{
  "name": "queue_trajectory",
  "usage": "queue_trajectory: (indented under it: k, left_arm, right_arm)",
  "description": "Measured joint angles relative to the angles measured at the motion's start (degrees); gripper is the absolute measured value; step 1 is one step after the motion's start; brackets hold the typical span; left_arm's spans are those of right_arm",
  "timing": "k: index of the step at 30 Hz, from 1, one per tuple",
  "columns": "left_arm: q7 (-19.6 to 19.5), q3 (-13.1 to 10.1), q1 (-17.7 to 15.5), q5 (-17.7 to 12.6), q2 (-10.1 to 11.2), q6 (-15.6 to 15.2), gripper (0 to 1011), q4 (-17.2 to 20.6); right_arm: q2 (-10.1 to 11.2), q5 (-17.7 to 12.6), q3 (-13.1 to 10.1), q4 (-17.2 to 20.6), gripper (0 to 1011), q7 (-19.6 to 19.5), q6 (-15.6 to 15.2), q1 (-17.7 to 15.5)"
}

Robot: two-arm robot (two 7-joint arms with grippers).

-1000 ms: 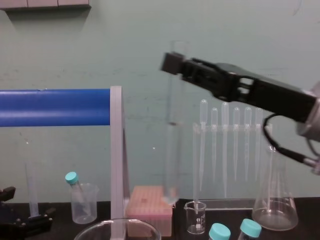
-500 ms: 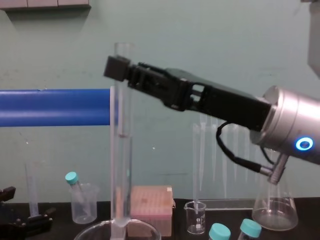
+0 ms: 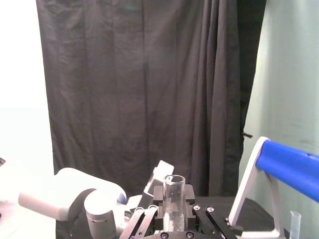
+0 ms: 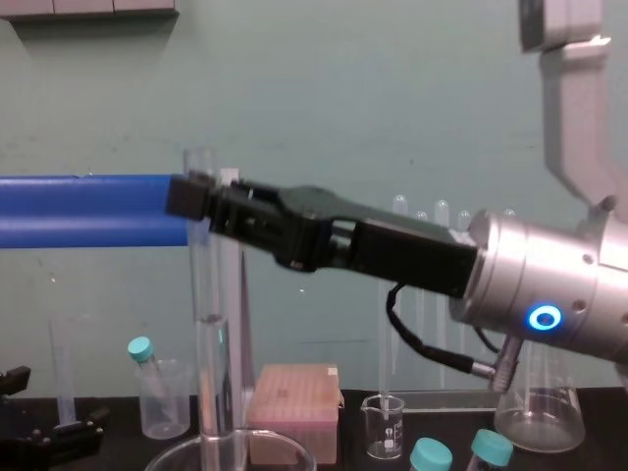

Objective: Hold the test tube with one hand and immerse one end into the beaker, then return it to the test tube rack.

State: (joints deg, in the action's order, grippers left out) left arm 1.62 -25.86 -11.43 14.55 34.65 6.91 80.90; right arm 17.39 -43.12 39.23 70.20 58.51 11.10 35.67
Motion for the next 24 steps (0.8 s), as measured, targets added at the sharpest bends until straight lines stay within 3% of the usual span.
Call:
queue_trajectory:
  k: [24]
  left_arm:
    - [0.0, 0.0, 0.0, 0.0, 0.0, 0.0, 1000, 0.0]
  right_arm:
    - [-1.6, 4.4, 2.7, -6.1, 242, -1.9, -1.8, 1.9]
